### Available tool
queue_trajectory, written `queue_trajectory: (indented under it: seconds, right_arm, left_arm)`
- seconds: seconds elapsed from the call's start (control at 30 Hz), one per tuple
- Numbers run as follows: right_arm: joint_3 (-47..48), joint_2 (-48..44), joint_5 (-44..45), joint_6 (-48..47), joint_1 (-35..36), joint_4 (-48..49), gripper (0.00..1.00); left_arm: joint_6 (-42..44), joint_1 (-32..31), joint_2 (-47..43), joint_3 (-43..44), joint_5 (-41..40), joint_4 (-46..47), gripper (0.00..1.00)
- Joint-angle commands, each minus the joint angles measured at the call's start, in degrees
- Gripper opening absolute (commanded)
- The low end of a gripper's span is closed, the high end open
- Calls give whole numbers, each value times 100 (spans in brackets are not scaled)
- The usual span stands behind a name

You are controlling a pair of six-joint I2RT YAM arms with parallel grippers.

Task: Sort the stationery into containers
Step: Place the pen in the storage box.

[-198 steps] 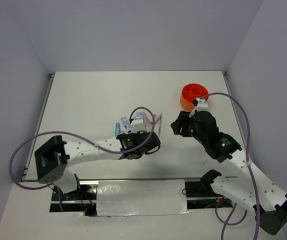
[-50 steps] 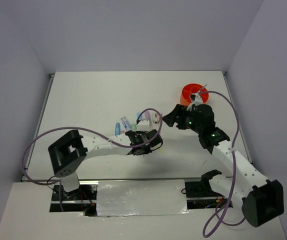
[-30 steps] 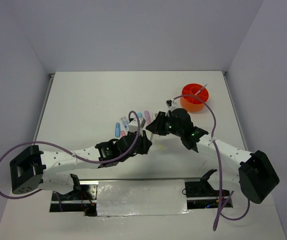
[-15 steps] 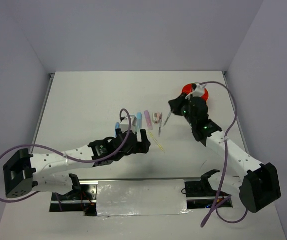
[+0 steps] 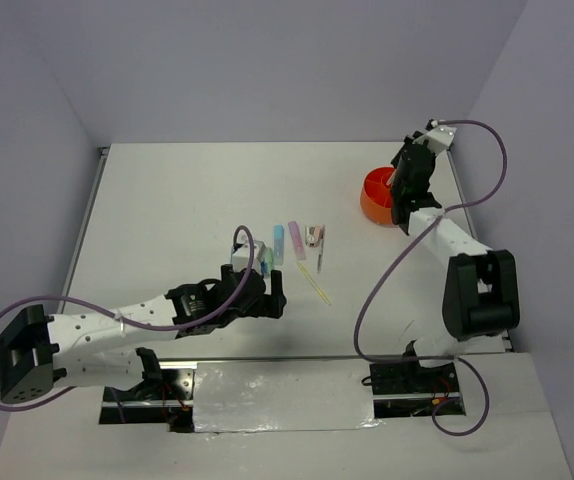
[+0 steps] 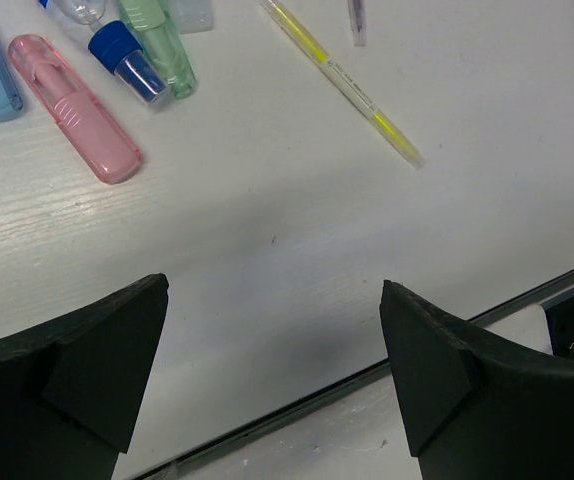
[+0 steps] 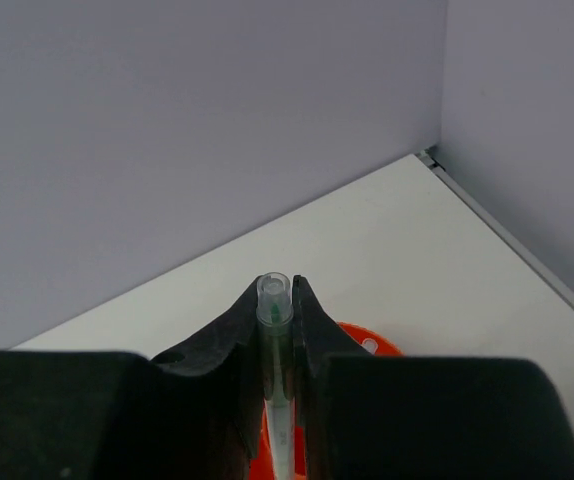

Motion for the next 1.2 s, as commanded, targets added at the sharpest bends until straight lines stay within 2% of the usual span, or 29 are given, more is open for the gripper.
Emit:
queue_trajectory:
  seconds: [0.0,0.23,0.5,0.53,0.57,0.63,0.67,0.7,0.83,0.97,1.03,1.17]
  right_arm:
    - [425,352,276,-383,-107,662,0]
    - [645,1020,154,-567,-151,970,3]
    - [452,1319,250,-550,-169,1084,11]
    - [460,1320,215,-559,-169,1032,14]
    - [452,1311,171,-567,-177,980,36]
    - [390,1180,75,-550,-169,979,66]
    - [347,1109,48,-515,-160,953,78]
    - [329,935,-30,-445,-169,900,83]
    - [495,398,-637,-436,-151,400,93]
    - [768,-331,-716,81,-133,-958,94]
    - [664,-937,-1048,556,-125,-1471,94]
    - [479,-2061,-1743,1276,-125,-3128,94]
  left_arm:
    - [316,80,-245,115,130,24,99]
    - [729,203,-175,265,500,138,99]
    - [607,299,-17,177,658,454,99]
    - [589,308,62,203,666,455,99]
    - [554,300,123,247,640,428,99]
    - [458,317,325,431,579,297,99]
    - [405,317,404,510,500,227,99]
    - [274,317,483,607,456,165,99]
    - [-183,317,1158,1353,298,-326,99]
    - [-816,308,1889,1978,201,-652,99]
    - [-1158,299,2379,2338,52,-871,99]
    - [-1572,273,3356,3032,112,-1179,91]
